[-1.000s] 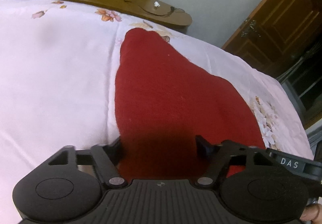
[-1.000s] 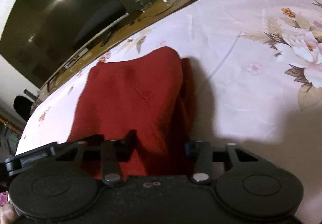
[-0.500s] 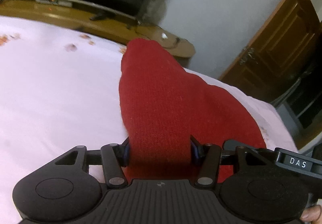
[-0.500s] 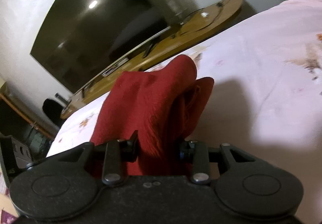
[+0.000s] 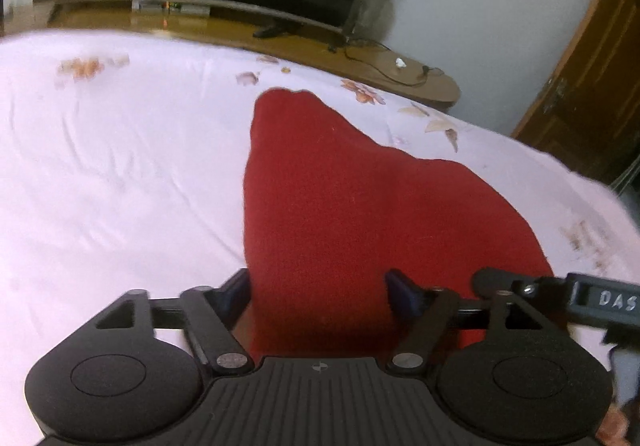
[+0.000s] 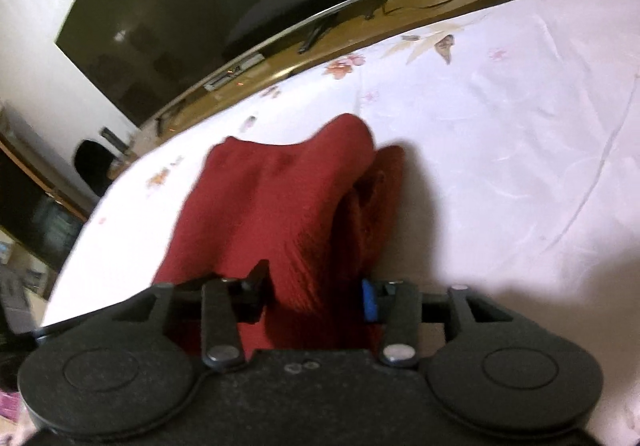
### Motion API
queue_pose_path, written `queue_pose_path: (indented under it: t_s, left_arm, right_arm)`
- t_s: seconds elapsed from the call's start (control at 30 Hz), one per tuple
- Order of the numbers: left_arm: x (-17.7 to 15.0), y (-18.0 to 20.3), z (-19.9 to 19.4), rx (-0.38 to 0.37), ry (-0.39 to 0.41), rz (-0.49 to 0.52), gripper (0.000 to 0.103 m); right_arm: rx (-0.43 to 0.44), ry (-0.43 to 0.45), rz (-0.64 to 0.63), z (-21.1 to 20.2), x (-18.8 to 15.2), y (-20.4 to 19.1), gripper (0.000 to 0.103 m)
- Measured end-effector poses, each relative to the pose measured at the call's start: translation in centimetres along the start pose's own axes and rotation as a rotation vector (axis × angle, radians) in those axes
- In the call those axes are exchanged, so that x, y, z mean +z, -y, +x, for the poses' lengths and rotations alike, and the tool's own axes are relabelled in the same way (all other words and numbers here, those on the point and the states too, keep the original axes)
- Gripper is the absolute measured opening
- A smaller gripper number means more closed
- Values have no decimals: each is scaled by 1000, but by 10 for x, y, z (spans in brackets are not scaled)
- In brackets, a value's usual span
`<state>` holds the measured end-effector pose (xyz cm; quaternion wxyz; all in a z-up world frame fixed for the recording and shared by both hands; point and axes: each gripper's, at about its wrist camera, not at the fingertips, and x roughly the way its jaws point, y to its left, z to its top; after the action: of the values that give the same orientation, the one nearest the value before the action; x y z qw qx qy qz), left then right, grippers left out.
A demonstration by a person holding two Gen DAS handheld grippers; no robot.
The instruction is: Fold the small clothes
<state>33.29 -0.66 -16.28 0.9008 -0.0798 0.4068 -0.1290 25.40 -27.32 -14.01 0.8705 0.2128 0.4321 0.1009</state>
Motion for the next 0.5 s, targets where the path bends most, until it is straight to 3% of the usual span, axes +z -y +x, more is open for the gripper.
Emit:
queue_pose_path:
  t_s: [0.07, 0.23, 0.33, 0.5]
  left_arm:
    - [2, 7, -9, 33, 20, 34, 82]
    - [10, 16, -34, 77, 71, 81, 98]
    - [12, 26, -47, 106, 79, 105, 101]
    - [-8, 34, -56, 114, 30, 125, 103]
  right_arm:
    - [-57, 28, -16, -5, -1, -3, 67]
    - [-141, 126, -53, -37, -1, -13, 66]
    - [-158, 163, -99, -53, -6, -26, 66]
    - [-245, 134, -200, -51, -34, -41, 66]
